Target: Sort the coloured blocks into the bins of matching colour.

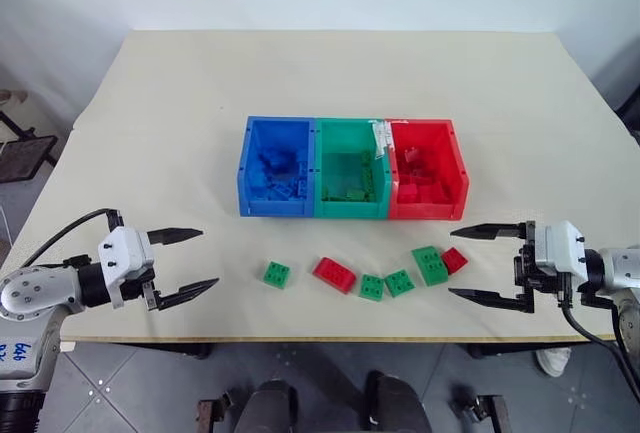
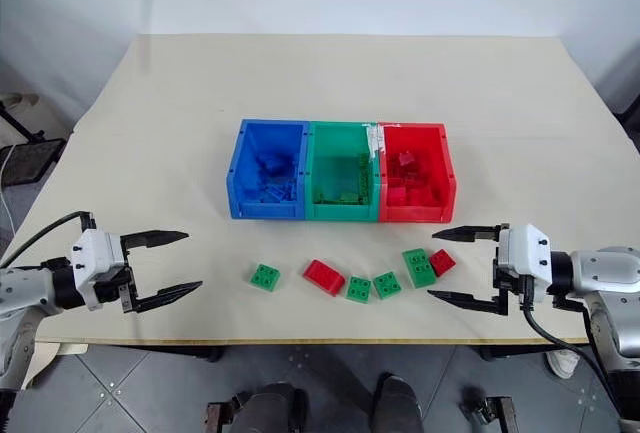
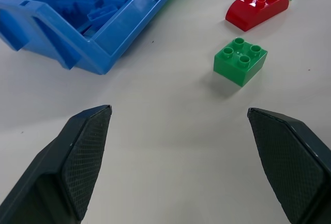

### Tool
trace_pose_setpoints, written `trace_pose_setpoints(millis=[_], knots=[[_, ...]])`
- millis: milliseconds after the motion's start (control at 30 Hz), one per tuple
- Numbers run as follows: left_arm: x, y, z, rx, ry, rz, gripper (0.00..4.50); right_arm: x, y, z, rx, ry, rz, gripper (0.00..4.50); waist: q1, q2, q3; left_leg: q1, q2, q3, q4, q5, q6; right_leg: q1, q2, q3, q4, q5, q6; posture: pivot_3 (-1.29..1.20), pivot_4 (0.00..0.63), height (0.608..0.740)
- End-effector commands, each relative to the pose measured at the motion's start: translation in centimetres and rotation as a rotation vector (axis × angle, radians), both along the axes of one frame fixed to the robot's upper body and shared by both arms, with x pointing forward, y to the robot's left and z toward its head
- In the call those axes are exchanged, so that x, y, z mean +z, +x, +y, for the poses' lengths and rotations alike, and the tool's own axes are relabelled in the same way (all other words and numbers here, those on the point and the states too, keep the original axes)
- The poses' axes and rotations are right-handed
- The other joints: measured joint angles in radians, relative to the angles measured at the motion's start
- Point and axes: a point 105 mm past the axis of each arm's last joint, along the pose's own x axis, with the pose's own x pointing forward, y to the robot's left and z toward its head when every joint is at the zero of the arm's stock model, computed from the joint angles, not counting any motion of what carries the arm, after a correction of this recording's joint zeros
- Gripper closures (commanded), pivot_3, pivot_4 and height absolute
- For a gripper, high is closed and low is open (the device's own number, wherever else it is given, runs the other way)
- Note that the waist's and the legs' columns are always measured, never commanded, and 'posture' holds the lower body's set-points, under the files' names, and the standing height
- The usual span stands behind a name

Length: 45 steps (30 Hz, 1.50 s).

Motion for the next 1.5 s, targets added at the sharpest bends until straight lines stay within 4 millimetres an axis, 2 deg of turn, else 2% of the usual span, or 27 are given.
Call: trace_pose_setpoints(millis=[33, 233, 333, 467, 567, 733, 933, 1033, 1200, 1233, 1333, 1400, 1500], knots=[[0.6, -0.1, -1.8, -0.069, -0.003, -0.015, 0.03, 0.4, 0.0, -0.4, -0.027, 0.017, -0.036, 0.0, 0.003, 0.0, 0.0, 0.0, 0.0, 0.0, 0.0, 0.0, 0.0, 0.0, 0.0, 0.0, 0.0, 0.0, 0.0, 0.0, 0.15, 0.74], [0.7, -0.7, -7.1, -0.259, -0.066, 0.022, 0.03, -0.4, -0.3, -4.5, -0.183, -0.032, -0.029, 0.0, 0.006, 0.0, 0.0, 0.0, 0.0, 0.0, 0.001, 0.0, 0.0, 0.0, 0.0, 0.0, 0.0, 0.0, 0.0, 0.0, 0.15, 0.74], [1.3, -0.4, -9.0, -0.303, -0.07, -0.029, 0.03, -1.2, -0.8, -6.3, -0.222, -0.093, -0.001, 0.0, 0.003, 0.0, 0.0, 0.0, 0.0, 0.001, 0.001, 0.0, 0.0, 0.0, 0.0, 0.001, 0.0, 0.0, 0.0, 0.0, 0.15, 0.74], [1.3, -0.5, -10.7, -0.389, -0.019, -0.084, 0.03, -2.3, -0.6, -8.1, -0.276, -0.154, 0.059, 0.0, -0.004, 0.0, 0.0, 0.001, 0.0, 0.003, 0.001, 0.0, 0.0, 0.0, 0.001, 0.003, 0.001, 0.0, 0.0, 0.0, 0.15, 0.74], [0.9, -1.7, -10.6, -0.458, 0.006, -0.072, 0.03, -3.3, 0.1, -7.2, -0.206, -0.209, 0.092, 0.0, -0.016, 0.0, 0.0, 0.001, 0.0, 0.003, 0.001, 0.0, 0.0, 0.0, 0.001, 0.003, 0.0, 0.0, 0.0, 0.0, 0.15, 0.74], [0.2, -1.7, -8.1, -0.386, 0.035, -0.037, 0.03, -3.3, 2.6, -5.3, -0.139, -0.219, 0.088, 0.0, -0.024, 0.002, 0.001, 0.001, 0.001, 0.003, 0.001, 0.0, 0.0, 0.0, 0.001, 0.003, 0.0, 0.0, 0.0, 0.0, 0.15, 0.74], [0.5, -1.2, -6.7, -0.328, 0.048, -0.058, 0.03, -4.5, 4.7, -3.2, -0.085, -0.211, 0.128, 0.0, -0.013, 0.002, 0.001, 0.0, 0.0, 0.002, 0.002, 0.0, 0.0, 0.0, 0.001, 0.002, 0.0, 0.0, 0.0, 0.0, 0.15, 0.74], [0.6, -1.4, -6.4, -0.324, 0.049, -0.054, 0.0, -5.0, 5.3, -2.4, -0.07, -0.192, 0.14, 0.6, -0.014, 0.002, 0.001, 0.0, 0.001, 0.002, 0.002, 0.0, 0.0, 0.0, 0.001, 0.002, 0.0, 0.0, 0.0, 0.0, 0.15, 0.74], [0.6, -1.4, -6.4, -0.331, 0.054, -0.053, 0.0, -5.7, 5.1, -1.8, -0.031, -0.199, 0.187, 2.29, -0.024, 0.002, 0.001, 0.001, 0.001, 0.002, 0.002, 0.0, 0.0, 0.0, 0.001, 0.002, 0.001, 0.0, 0.0, 0.0, 0.15, 0.74], [0.7, -1.4, -6.5, -0.332, 0.051, -0.057, 0.0, -5.8, 5.0, -1.9, -0.029, -0.2, 0.192, 2.42, -0.025, 0.002, 0.001, 0.001, 0.001, 0.002, 0.002, 0.0, 0.0, 0.0, 0.001, 0.002, 0.001, 0.0, 0.0, 0.0, 0.15, 0.74], [1.3, -1.4, -6.9, -0.332, -0.007, -0.078, 0.0, -4.9, 5.1, -2.0, -0.038, -0.187, 0.154, 2.42, -0.024, 0.002, 0.001, 0.001, 0.001, 0.002, 0.002, 0.0, 0.0, 0.0, 0.001, 0.002, 0.001, 0.0, 0.0, 0.0, 0.15, 0.74], [2.1, -1.2, -7.2, -0.316, -0.059, -0.117, 0.0, -3.6, 5.3, -1.9, -0.048, -0.157, 0.105, 2.42, -0.024, 0.002, 0.001, 0.001, 0.001, 0.002, 0.002, 0.0, 0.0, 0.0, 0.001, 0.002, 0.001, 0.0, 0.0, 0.0, 0.15, 0.74], [3.2, -1.0, -7.2, -0.271, -0.159, -0.131, 0.0, 0.0, 5.9, -0.8, -0.085, -0.006, 0.095, 2.42, -0.024, 0.003, 0.002, 0.001, 0.001, 0.002, 0.002, 0.0, 0.0, 0.0, 0.001, 0.002, 0.001, 0.0, 0.0, 0.0, 0.15, 0.74]])
